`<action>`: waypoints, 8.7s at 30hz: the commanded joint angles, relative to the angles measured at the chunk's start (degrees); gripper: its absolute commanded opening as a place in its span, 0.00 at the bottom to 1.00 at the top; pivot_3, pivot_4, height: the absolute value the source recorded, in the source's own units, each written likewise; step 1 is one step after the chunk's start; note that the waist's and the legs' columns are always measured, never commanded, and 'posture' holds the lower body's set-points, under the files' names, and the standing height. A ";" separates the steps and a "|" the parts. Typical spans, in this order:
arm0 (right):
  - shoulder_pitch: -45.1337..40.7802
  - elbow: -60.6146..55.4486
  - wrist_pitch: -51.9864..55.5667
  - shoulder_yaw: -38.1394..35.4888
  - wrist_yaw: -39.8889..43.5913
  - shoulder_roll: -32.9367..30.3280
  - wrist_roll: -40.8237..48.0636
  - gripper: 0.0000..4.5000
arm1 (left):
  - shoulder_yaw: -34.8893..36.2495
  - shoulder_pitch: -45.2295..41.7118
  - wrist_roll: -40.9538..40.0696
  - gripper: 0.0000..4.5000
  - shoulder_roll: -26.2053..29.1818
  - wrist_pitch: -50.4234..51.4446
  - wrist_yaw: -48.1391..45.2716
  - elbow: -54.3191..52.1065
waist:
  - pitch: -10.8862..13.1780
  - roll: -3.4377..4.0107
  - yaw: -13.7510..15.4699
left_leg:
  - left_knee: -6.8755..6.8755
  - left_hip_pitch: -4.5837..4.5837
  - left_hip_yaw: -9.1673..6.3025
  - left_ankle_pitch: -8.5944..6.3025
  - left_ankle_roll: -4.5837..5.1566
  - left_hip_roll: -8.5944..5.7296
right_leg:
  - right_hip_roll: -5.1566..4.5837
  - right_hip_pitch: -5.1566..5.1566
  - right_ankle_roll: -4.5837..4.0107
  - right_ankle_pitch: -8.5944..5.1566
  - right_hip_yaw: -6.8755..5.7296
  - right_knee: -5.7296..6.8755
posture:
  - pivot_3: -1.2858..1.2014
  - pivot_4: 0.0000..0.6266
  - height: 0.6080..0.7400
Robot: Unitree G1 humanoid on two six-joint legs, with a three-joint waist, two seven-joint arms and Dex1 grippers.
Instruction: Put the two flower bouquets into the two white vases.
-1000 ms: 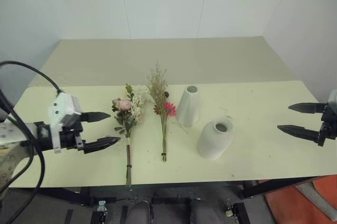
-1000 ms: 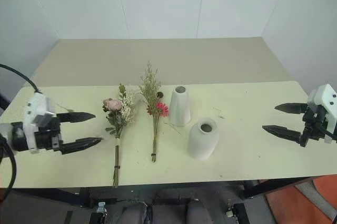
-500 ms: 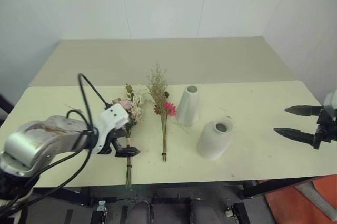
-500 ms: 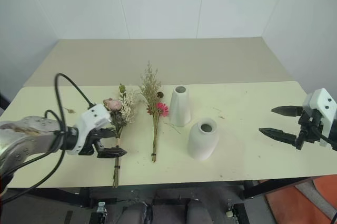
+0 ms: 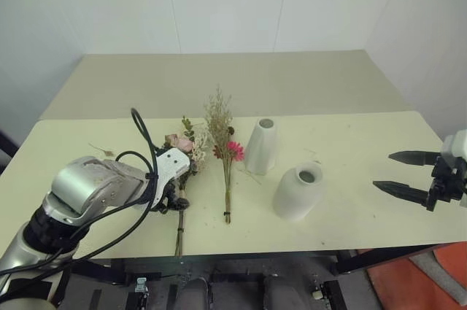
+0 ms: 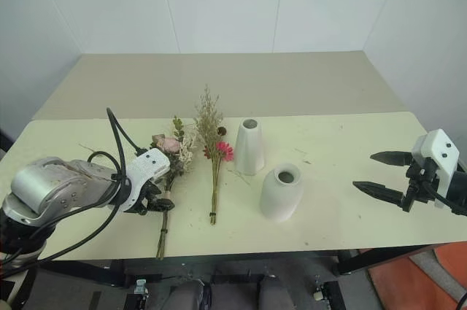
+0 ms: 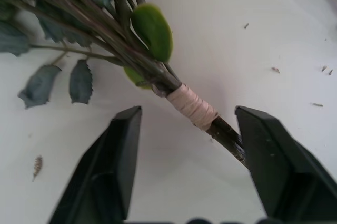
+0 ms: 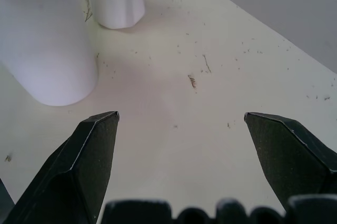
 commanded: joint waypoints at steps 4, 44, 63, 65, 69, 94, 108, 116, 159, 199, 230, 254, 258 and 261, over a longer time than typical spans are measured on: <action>0.64 -2.28 0.83 -3.20 -1.01 0.17 2.03 1.00 | 1.48 -0.38 0.33 0.21 0.00 0.26 1.44 0.99 | 0.00 0.00 -0.06 | 0.00 0.02 0.00 0.00 0.00 0.01 | 0.01 0.00 0.00 0.00 0.00 0.02 | 0.52 0.24 1.00; -2.06 -5.90 2.43 -0.59 -5.03 1.06 2.94 1.00 | 22.38 -25.92 4.66 0.03 -30.38 -56.69 -17.23 32.43 | 0.04 -0.13 0.07 | 0.28 -0.21 0.01 -0.06 -0.14 -0.11 | -0.07 0.07 -0.18 0.42 -0.02 -0.17 | 0.52 0.24 1.00; 3.21 -13.08 5.56 -5.57 -8.32 2.16 5.34 1.00 | 17.16 -31.52 8.41 0.03 -41.08 -66.17 -26.83 49.61 | 0.04 -0.14 0.08 | 0.29 -0.35 0.00 -0.07 -0.13 -0.11 | -0.04 -0.08 -0.12 0.41 0.02 -0.15 | 0.52 0.24 1.00; 3.63 -13.68 5.72 -5.83 -8.72 2.42 5.55 1.00 | 16.62 -31.17 9.07 0.03 -41.44 -66.64 -27.44 50.05 | 0.04 -0.14 0.06 | 0.29 -0.34 0.00 -0.07 -0.13 -0.11 | -0.04 -0.08 -0.12 0.41 0.02 -0.14 | 0.52 0.24 1.00; 3.60 -14.47 6.62 -6.51 -9.70 3.40 6.54 1.00 | 15.49 -30.28 10.59 0.03 -41.83 -67.61 -28.41 51.31 | 0.04 -0.14 0.10 | 0.29 -0.34 0.00 -0.07 -0.13 -0.11 | -0.04 -0.07 -0.11 0.41 0.02 -0.14 | 0.52 0.24 1.00; 5.58 -17.28 11.27 -13.38 -13.90 5.26 11.88 1.00 | 15.92 -30.26 11.90 0.03 -42.27 -69.65 -31.07 53.25 | 0.04 -0.14 0.15 | 0.29 -0.36 -0.01 -0.07 -0.13 -0.11 | -0.04 -0.08 -0.10 0.41 0.02 -0.15 | 0.52 0.24 1.00; 5.87 -16.87 11.05 -13.10 -14.11 5.41 12.10 1.00 | 15.19 -25.63 11.61 0.03 -40.15 -67.32 -32.11 47.94 | 0.04 -0.13 0.11 | 0.29 -0.34 -0.01 -0.07 -0.13 -0.10 | -0.04 -0.07 -0.10 0.41 0.02 -0.13 | 0.52 0.24 1.00; 5.88 -16.73 11.32 -13.64 -14.19 5.26 12.41 1.00 | 14.52 -24.05 12.23 0.03 -40.33 -67.53 -31.72 47.32 | 0.04 -0.13 0.13 | 0.29 -0.35 -0.01 -0.07 -0.13 -0.10 | -0.04 -0.08 -0.10 0.41 0.02 -0.14 | 0.52 0.24 1.00; 4.95 -14.55 11.05 -12.81 -10.72 3.73 12.20 1.00 | 3.15 -9.33 11.75 0.99 -17.21 -13.47 -13.54 12.90 | 0.00 -0.06 0.98 | 0.48 -0.23 -0.08 -0.08 -0.11 -0.08 | -0.05 0.14 0.36 0.15 -0.05 -0.11 | 0.52 0.24 1.00; 9.18 -9.38 5.13 -16.91 7.08 7.12 17.36 1.00 | 20.24 -10.12 19.58 0.00 -21.24 -33.11 -1.77 18.21 | -0.02 -0.02 0.15 | 0.43 -0.31 -0.04 -0.10 -0.16 -0.09 | -0.07 -0.03 -0.09 0.42 0.05 -0.09 | 0.52 0.24 1.00; 2.58 -2.59 3.86 -12.48 16.88 4.26 20.65 1.00 | 13.33 -18.78 -2.52 0.00 -40.66 -51.41 -25.25 19.06 | -0.02 -0.03 0.10 | 0.49 -0.23 -0.02 -0.10 -0.16 -0.10 | -0.03 0.12 -0.05 0.41 0.03 -0.10 | 0.52 0.24 1.00; 3.88 -3.61 4.03 -13.39 14.82 3.94 20.28 1.00 | 3.70 -12.02 2.98 0.00 -50.52 -59.03 -29.43 28.15 | -0.04 0.01 0.15 | 0.49 -0.17 -0.02 -0.11 -0.16 -0.10 | -0.01 0.21 0.32 0.18 0.05 -0.13 | 0.52 0.24 1.00; 4.00 -3.60 4.17 -13.54 14.67 3.83 20.33 1.00 | 2.99 -11.76 3.57 0.00 -51.09 -59.26 -29.69 28.54 | -0.04 0.01 0.15 | 0.49 -0.15 -0.02 -0.11 -0.16 -0.10 | -0.01 0.22 0.33 0.17 0.05 -0.13 | 0.52 0.24 1.00; 4.10 -3.94 4.35 -13.63 14.29 3.82 20.38 1.00 | 2.08 -11.16 4.66 0.00 -50.79 -59.63 -30.18 29.08 | -0.04 0.01 0.15 | 0.49 -0.15 -0.02 -0.11 -0.16 -0.10 | -0.01 0.23 0.33 0.17 0.05 -0.13 | 0.52 0.24 1.00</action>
